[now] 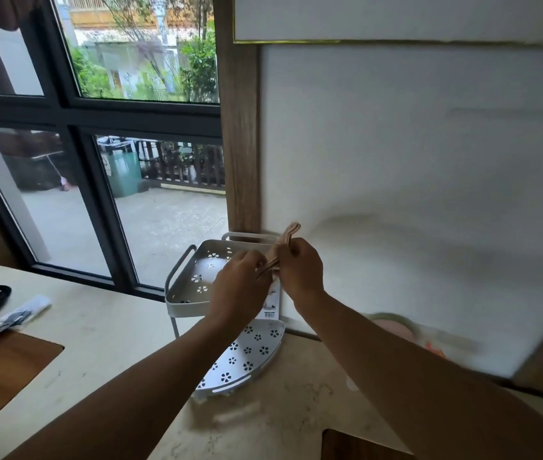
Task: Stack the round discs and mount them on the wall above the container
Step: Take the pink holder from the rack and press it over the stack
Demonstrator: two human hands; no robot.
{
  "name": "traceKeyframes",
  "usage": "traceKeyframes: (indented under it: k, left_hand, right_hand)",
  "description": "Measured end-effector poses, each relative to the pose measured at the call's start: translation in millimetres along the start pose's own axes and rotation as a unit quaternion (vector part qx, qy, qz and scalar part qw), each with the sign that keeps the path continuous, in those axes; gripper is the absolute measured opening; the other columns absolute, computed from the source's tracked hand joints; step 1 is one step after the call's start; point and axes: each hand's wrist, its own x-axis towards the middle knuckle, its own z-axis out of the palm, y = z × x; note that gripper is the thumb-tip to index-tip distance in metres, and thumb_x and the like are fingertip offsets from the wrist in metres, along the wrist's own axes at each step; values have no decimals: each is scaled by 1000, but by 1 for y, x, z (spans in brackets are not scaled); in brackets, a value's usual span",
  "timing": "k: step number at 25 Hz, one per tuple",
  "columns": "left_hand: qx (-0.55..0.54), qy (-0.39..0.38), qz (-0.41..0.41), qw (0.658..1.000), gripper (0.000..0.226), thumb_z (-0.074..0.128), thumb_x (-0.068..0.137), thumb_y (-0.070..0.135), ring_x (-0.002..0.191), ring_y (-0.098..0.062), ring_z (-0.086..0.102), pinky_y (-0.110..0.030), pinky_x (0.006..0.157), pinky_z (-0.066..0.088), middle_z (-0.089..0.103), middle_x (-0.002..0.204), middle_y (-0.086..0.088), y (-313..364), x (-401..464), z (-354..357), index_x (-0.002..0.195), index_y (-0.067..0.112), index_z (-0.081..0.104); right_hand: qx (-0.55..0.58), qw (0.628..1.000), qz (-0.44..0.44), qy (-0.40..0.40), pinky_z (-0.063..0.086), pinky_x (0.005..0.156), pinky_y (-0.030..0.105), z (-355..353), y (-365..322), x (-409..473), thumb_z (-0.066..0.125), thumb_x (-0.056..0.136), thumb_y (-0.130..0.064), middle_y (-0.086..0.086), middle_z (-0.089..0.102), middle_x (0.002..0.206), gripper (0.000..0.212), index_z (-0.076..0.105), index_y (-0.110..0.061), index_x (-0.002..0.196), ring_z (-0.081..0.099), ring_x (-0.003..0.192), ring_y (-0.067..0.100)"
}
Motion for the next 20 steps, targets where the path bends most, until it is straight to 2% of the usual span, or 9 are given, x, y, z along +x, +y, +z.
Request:
traceKeyframes:
  k: [3,5,7,8,12,16,18,20]
  left_hand:
    - [-41,1,47,998,22,65,83,34,79,-18,61,-34,67,52,62,98,-1,29,-6,-4,97,18,62]
    - [-68,-29,110,991,24,60,83,41,81,-16,60,-26,67,49,59,99,0,47,-13,-7,99,24,60]
    - [-84,-73,138,984,26,52,84,43,85,-16,59,-28,71,50,58,101,1,61,-17,-6,100,25,62]
    - [-84,-87,137,983,27,50,84,42,88,-16,59,-30,74,50,59,103,1,67,-17,-4,102,25,63]
    - [-73,-96,71,990,35,61,84,20,104,-20,60,-34,89,50,60,116,-4,79,-11,11,120,18,60]
    - [-76,-147,0,986,59,60,87,12,131,-25,46,-36,111,35,45,145,-11,88,-15,31,143,13,39]
    - [-91,-193,3,977,66,61,88,12,138,-23,38,-33,114,27,38,152,-9,91,-21,43,148,14,32]
    - [-92,-234,9,968,68,62,87,11,139,-21,37,-26,111,24,38,152,-6,91,-27,55,147,15,33]
  right_hand:
    - [20,999,-18,45,37,47,8,-25,-17,-8,51,91,-25,-5,57,67,19,55,-18,74,51,58,7]
    - [16,997,-29,64,37,46,10,-51,-23,-14,50,88,-25,-4,57,66,19,54,-19,71,51,59,9]
    - [2,998,-38,59,37,48,15,-81,-22,-20,50,89,-29,-3,60,68,19,58,-19,75,53,61,11]
    - [-9,998,-45,48,40,50,17,-96,-21,-23,51,90,-31,-3,62,70,19,60,-20,78,55,62,8]
    - [-117,988,-96,-5,39,49,8,-149,-11,-35,53,92,-36,-7,62,68,22,60,-21,77,54,58,1]
    - [-222,963,-123,-89,39,52,9,-202,0,-46,51,90,-41,-13,61,68,20,59,-28,76,55,62,-2]
    - [-255,947,-143,-134,39,55,12,-223,7,-51,49,89,-48,-17,62,73,21,57,-33,77,56,66,-2]
    - [-265,937,-148,-174,41,59,12,-238,16,-55,50,91,-49,-19,63,78,19,58,-36,80,57,70,-1]
